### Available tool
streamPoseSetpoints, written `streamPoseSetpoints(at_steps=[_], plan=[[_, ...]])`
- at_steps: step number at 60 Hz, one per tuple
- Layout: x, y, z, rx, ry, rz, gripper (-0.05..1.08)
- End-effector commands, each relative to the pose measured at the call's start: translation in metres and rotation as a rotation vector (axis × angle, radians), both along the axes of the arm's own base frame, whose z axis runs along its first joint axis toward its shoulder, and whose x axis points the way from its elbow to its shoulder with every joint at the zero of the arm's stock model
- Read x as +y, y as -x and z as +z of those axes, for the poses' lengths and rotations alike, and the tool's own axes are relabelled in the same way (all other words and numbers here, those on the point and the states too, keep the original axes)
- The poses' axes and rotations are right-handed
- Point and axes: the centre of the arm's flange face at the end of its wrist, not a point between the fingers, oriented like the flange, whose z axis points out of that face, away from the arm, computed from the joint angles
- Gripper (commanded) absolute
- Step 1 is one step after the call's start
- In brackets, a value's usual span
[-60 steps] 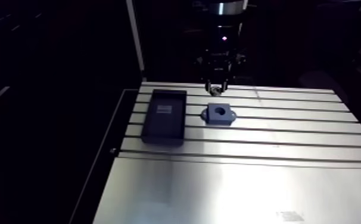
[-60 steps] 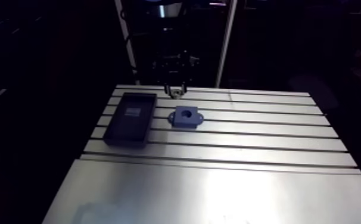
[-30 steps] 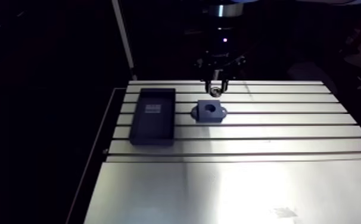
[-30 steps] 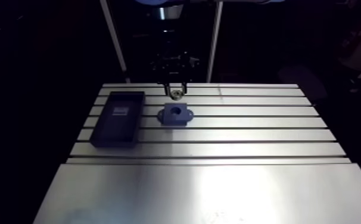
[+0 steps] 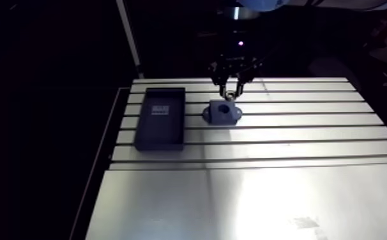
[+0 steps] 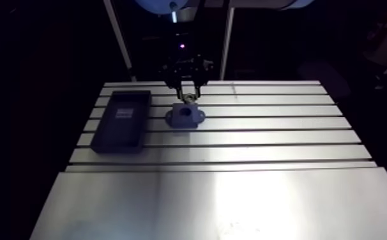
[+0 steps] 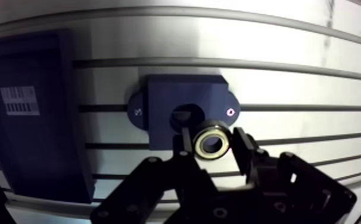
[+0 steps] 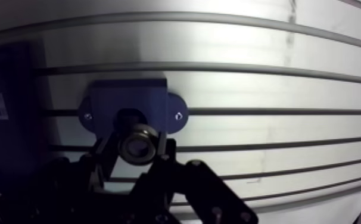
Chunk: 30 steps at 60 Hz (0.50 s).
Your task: Pick up the bearing and press it into the housing until flush.
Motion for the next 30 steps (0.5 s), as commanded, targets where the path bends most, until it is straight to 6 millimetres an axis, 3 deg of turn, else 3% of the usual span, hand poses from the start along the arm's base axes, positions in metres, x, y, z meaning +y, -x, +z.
streamPoseSetpoints(at_steps=[1, 30], plan=[[-0.0043, 0.0008, -0.0108, 0.006, 0.003, 0.006, 0.60], [-0.0099, -0.0021, -0.0180, 0.005, 0.004, 0.006, 0.61]])
